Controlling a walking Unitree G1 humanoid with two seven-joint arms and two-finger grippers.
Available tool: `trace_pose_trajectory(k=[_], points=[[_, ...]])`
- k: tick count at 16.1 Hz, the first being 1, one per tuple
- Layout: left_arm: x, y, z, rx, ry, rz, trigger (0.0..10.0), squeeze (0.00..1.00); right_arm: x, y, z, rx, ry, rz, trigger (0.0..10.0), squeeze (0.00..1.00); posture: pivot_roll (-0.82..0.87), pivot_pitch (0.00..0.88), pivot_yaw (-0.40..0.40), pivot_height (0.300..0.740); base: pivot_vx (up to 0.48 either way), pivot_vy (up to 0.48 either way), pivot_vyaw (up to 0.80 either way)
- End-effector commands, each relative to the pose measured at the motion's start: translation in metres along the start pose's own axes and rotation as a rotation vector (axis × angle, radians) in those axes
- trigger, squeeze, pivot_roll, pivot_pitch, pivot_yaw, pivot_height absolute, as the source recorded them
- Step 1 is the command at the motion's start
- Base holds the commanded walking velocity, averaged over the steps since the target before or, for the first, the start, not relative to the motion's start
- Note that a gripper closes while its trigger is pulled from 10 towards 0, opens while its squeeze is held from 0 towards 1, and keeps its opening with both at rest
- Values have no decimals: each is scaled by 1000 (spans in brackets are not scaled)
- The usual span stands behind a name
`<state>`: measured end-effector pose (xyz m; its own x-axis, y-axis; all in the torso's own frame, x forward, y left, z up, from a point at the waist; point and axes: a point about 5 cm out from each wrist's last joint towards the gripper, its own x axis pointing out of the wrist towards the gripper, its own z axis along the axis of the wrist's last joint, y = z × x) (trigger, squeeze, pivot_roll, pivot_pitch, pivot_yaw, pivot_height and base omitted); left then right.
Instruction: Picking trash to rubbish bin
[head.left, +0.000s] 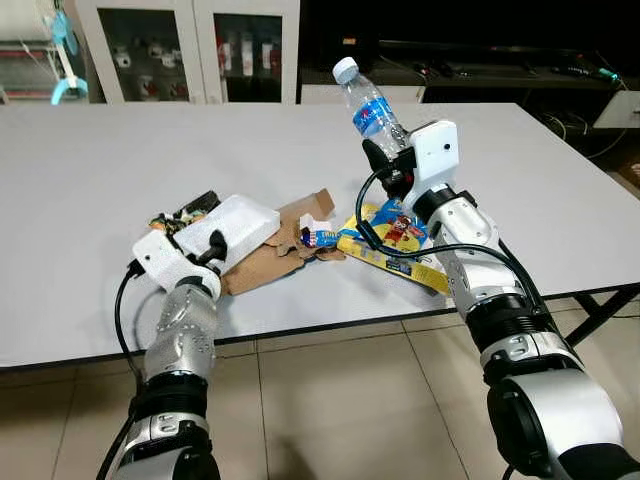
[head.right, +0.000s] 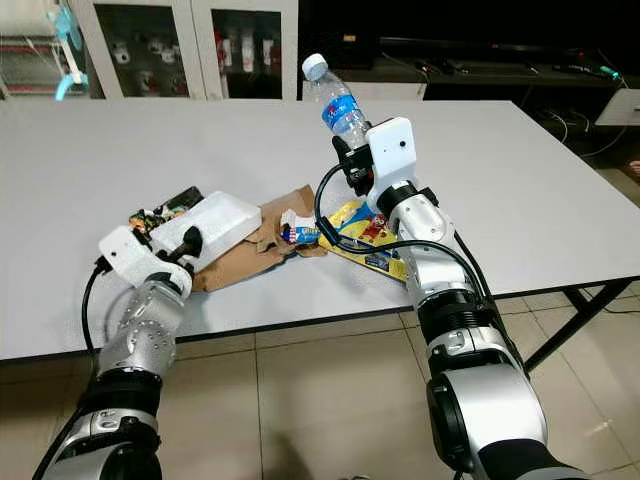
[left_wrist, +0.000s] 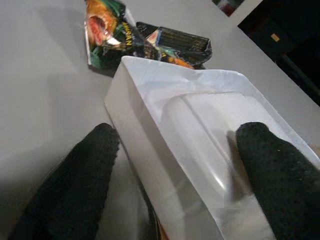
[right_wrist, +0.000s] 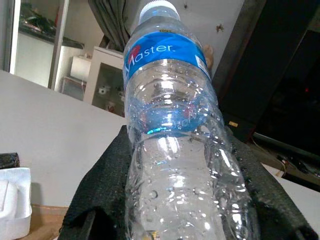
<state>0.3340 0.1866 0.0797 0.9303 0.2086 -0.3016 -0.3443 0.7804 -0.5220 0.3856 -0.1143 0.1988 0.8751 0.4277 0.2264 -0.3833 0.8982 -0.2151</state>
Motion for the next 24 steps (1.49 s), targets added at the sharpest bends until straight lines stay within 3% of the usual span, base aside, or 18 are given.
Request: trace_pose_trajectory(k=[1,2,19,22,24], points=[[-12,27,-50,-40,232,122,3059,0,2,-5,5,-5,-5,-6,10000,0,-60,28,-83,740,0,0,0],[-13,27,-51,-36,240,112,0,0,1,-7,4,-6,-3,-9,10000,0,-60,28,-83,740,0,0,0],[-16,18,-59,-78,272,85,0,0,2,-8,4,-15,4,-6,10000,0,-72,26,-90,740,0,0,0],[-15,14,-56,-57,244,77,0,0,2,-8,4,-16,4,-8,10000,0,-73,25,-92,740,0,0,0],[-13,6,-44,6,160,29,0,0,2,-9,5,-18,5,-8,10000,0,-73,24,-94,740,0,0,0]])
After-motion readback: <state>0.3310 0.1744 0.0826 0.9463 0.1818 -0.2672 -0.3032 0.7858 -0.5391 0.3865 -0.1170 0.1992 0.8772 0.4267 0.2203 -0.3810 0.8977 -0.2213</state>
